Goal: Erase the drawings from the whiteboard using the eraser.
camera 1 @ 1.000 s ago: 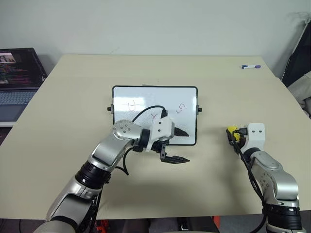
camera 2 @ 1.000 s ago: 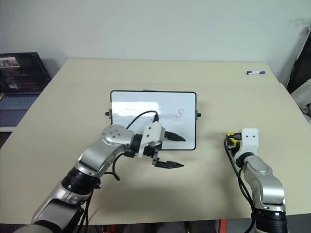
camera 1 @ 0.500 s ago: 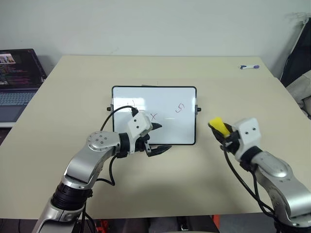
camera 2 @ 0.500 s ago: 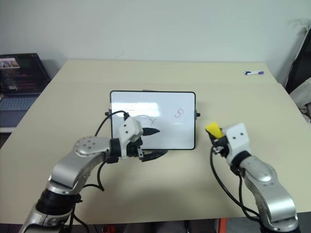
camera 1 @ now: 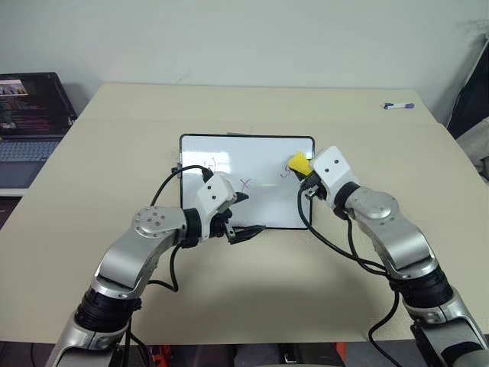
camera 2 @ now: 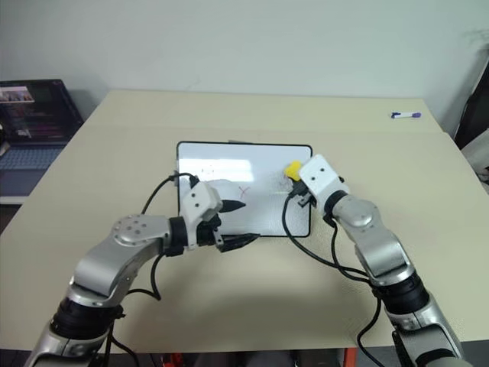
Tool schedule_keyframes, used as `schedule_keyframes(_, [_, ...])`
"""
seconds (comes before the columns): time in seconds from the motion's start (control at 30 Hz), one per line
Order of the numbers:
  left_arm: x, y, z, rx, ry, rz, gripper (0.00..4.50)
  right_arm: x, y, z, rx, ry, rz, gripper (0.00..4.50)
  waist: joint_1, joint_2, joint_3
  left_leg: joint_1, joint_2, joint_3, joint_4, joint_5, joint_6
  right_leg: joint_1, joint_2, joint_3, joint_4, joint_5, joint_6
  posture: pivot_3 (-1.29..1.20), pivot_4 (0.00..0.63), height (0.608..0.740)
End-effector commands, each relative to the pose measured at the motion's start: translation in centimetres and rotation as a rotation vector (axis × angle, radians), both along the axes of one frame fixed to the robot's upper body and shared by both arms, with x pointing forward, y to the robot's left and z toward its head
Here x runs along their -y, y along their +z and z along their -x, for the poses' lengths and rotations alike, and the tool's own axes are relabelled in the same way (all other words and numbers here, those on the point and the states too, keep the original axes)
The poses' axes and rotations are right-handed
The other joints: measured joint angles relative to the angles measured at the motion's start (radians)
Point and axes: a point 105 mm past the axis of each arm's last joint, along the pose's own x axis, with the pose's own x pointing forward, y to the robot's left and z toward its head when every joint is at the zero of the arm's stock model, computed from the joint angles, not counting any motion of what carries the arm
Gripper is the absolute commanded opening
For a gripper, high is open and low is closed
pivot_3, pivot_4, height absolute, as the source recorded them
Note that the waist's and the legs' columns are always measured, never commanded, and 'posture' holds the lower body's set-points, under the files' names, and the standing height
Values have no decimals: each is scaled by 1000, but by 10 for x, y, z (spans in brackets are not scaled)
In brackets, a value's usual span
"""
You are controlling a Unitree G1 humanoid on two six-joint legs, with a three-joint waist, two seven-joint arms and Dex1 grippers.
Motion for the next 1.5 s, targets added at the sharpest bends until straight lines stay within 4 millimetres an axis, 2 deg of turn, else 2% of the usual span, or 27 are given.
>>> schedule_keyframes(0.03, [7,9,8,34,-29,13,4500,-9,-11,8,-10,102,123,1326,0,0,0,0,0,0,0,0,0,0,0,0,0,0,0,0,150,740])
schedule_keyframes(0.1, [7,8,9,32,-31,14,4500,-14,-21,14,-46,158,176,1326,-1,0,0,1,0,0,0,0,0,1,0,0,1,0,0,0,150,740])
schedule_keyframes(0.2, [8,9,10,28,-31,17,4500,-15,-22,12,-39,163,197,1326,-3,0,0,2,0,0,0,0,0,1,0,0,2,-1,1,0,150,740])
schedule_keyframes(0.33, [11,10,11,21,-37,22,4500,-6,1,-15,80,39,186,1326,-6,0,0,4,1,0,1,0,0,2,0,0,2,-1,2,0,150,740])
schedule_keyframes(0.47, [13,10,14,14,-45,26,4500,-4,6,-22,105,17,181,1326,-2,-1,0,4,1,0,1,0,0,2,1,0,2,1,0,0,150,740])
schedule_keyframes(0.63, [13,9,14,9,-48,28,4500,-11,-30,-3,-59,152,287,1325,-1,-1,-1,3,0,0,1,0,0,2,0,0,2,1,-1,0,150,740])
schedule_keyframes(0.73, [13,7,14,6,-49,28,4500,-11,-38,5,-86,196,337,1325,-1,-1,-1,4,0,0,1,0,0,3,0,0,1,1,-1,0,150,740])
schedule_keyframes(0.77, [13,7,15,5,-49,28,4500,-11,-38,5,-81,193,346,1325,-1,-1,-1,5,0,0,1,0,0,4,0,-1,2,1,-1,0,150,740])
schedule_keyframes(0.9, [13,4,15,-3,-57,30,4500,5,-8,-19,84,20,317,1323,-4,-1,-1,5,1,0,2,0,0,4,0,0,2,0,2,0,150,740])
schedule_keyframes(1.0, [13,4,16,-5,-59,29,4500,13,-3,-23,103,-30,285,1323,-2,-1,-1,5,0,0,2,1,0,4,0,0,2,0,2,0,150,740])
schedule_keyframes(1.3, [12,1,18,-11,-61,32,4500,21,-46,2,-102,41,299,1322,1,-2,-2,5,0,0,2,1,0,5,-1,0,1,2,-1,0,150,740])
schedule_keyframes(1.43, [11,-2,18,-14,-57,33,4500,19,-49,8,-137,71,299,1322,0,-3,-2,7,0,0,2,1,0,6,-1,0,2,0,3,0,150,740])
schedule_keyframes(1.5, [10,-3,17,-15,-52,33,4500,13,-39,6,-107,72,273,1321,-1,-3,-2,7,0,0,2,1,1,6,-1,0,2,0,3,0,150,740])
